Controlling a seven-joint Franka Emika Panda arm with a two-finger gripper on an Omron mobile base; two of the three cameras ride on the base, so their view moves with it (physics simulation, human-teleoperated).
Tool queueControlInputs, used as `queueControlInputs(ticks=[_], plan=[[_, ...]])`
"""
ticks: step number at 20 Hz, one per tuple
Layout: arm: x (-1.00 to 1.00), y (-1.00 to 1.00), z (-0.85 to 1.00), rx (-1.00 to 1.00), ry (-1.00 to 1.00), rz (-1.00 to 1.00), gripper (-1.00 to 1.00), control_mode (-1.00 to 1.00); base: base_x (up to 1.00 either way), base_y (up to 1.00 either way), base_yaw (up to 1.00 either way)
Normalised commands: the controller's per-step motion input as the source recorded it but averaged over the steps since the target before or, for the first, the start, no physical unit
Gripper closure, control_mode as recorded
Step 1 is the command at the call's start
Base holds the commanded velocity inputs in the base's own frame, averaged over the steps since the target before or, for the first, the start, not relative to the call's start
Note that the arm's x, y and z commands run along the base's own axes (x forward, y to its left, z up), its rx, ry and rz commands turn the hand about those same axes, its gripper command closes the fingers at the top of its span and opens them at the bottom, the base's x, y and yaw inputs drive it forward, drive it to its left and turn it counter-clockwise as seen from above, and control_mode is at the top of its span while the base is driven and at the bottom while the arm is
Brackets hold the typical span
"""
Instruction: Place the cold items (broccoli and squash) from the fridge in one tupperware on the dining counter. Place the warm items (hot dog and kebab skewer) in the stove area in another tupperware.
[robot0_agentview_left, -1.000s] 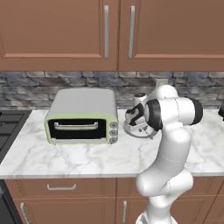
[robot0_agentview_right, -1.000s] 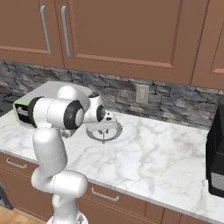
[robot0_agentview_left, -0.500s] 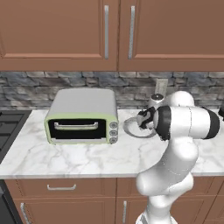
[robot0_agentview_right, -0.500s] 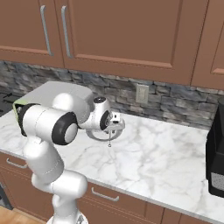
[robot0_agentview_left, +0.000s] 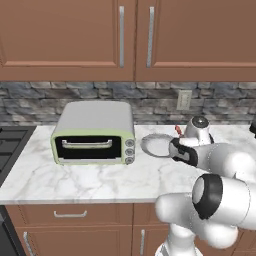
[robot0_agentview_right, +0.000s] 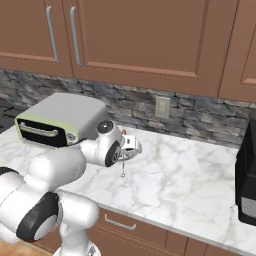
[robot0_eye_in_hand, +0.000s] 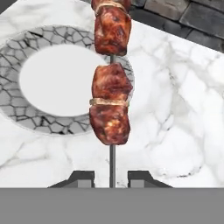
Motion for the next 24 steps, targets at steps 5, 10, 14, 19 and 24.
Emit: queueControlInputs(ticks=[5, 10, 14, 19, 24], plan=[[-0.86, -0.01, 0.69, 0.0, -0.02, 0.0, 1.0, -1.0, 0.0, 0.0, 0.0], [-0.83, 0.0, 0.86, 0.0, 0.05, 0.0, 1.0, -1.0, 0.0, 0.0, 0.0], [-0.53, 0.06, 0.89, -0.1, 0.22, 0.09, 1.0, -1.0, 0.0, 0.0, 0.0], [-0.57, 0.01, 0.69, -0.05, 0.14, 0.08, 1.0, -1.0, 0.0, 0.0, 0.0], [-0.37, 0.0, 0.39, 0.0, 0.07, 0.05, 1.0, 1.0, -0.25, 0.0, 0.03]])
